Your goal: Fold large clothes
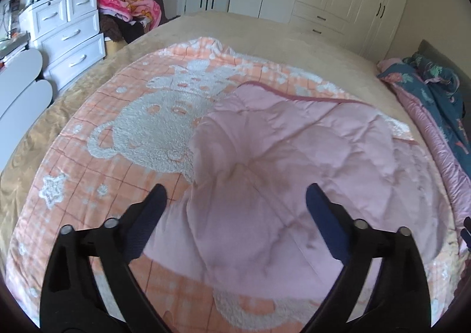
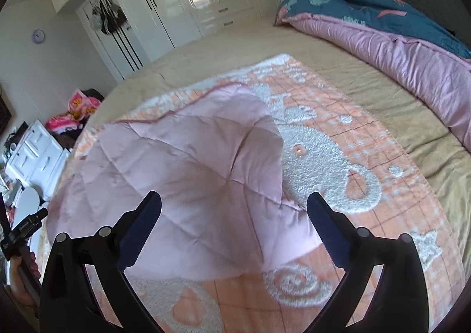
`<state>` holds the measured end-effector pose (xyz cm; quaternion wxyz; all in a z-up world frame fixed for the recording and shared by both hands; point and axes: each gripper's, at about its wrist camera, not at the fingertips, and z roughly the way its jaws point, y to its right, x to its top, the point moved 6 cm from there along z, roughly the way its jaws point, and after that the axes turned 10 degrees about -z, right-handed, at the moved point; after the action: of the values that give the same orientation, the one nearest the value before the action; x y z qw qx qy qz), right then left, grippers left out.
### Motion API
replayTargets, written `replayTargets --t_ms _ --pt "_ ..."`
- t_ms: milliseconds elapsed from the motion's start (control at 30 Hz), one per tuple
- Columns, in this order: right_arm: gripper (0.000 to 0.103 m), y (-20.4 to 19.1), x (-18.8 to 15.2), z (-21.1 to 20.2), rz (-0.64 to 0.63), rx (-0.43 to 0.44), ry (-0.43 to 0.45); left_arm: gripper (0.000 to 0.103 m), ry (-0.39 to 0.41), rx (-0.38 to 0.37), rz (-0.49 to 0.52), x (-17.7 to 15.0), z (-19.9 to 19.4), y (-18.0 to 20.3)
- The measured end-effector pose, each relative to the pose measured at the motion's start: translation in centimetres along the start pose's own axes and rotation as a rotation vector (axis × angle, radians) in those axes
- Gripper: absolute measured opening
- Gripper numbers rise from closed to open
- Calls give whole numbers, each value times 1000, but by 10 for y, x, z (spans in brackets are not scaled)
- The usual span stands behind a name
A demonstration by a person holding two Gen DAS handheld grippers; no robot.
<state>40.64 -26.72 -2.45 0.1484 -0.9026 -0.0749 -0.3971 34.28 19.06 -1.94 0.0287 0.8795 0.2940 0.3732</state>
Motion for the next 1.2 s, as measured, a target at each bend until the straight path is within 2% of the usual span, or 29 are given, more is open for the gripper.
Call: replayTargets --t_ms 167,300,700,800,1067,1200 --pt "99 1 -8 -26 -10 -9 35 93 39 -21 -11 -8 -31 -3" --pt "99 2 -16 -42 -10 -5 51 94 49 -9 8 -19 -45 -6" --pt "99 3 -49 -50 32 7 25 94 -12 0 4 -57 -48 -18" --pt "99 7 -58 -42 61 -5 1 94 -52 -18 -38 -65 -41 -22" --pt "99 8 -77 -11 122 -12 -70 93 -192 -145 -252 -80 -7 -30" --pt "99 7 -81 6 168 2 -93 93 -224 -192 -362 -81 10 -33"
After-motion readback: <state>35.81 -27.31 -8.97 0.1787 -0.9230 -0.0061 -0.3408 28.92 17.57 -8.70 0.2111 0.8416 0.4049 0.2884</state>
